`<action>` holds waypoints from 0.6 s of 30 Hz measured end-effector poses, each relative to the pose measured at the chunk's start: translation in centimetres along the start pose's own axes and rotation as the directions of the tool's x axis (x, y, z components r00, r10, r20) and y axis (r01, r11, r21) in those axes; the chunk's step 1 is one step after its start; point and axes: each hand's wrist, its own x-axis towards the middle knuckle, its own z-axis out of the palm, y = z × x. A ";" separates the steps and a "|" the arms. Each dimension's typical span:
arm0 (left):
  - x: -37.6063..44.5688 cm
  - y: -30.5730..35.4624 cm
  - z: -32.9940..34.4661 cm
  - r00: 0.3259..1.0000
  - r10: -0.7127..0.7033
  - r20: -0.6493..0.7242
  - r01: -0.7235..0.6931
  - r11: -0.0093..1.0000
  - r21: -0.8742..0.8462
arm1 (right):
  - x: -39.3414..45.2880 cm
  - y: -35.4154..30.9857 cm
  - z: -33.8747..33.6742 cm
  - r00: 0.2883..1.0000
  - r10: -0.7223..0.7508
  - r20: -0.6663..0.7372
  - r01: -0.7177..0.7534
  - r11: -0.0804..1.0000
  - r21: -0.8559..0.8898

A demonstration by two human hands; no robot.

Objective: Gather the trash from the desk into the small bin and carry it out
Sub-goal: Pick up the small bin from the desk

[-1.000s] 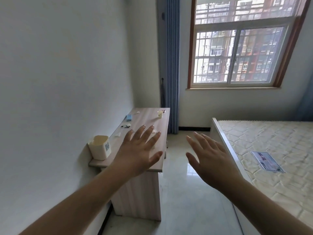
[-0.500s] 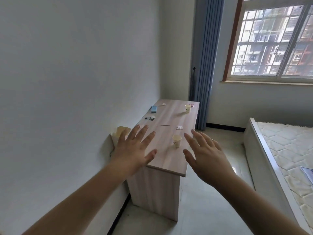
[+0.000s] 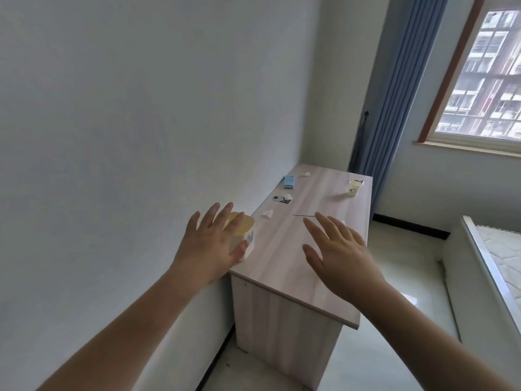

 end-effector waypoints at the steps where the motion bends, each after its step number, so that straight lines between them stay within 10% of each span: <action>1: 0.3 -0.6 0.6 1.000 -0.004 0.008 0.004 1.000 0.004 | 0.8 -0.3 0.4 1.000 -0.008 0.012 0.008 1.000 0.002; 18: 12.1 -3.6 12.2 0.984 -0.101 0.148 0.100 0.995 0.012 | 16.1 4.9 12.0 0.992 -0.043 0.122 0.031 0.994 0.103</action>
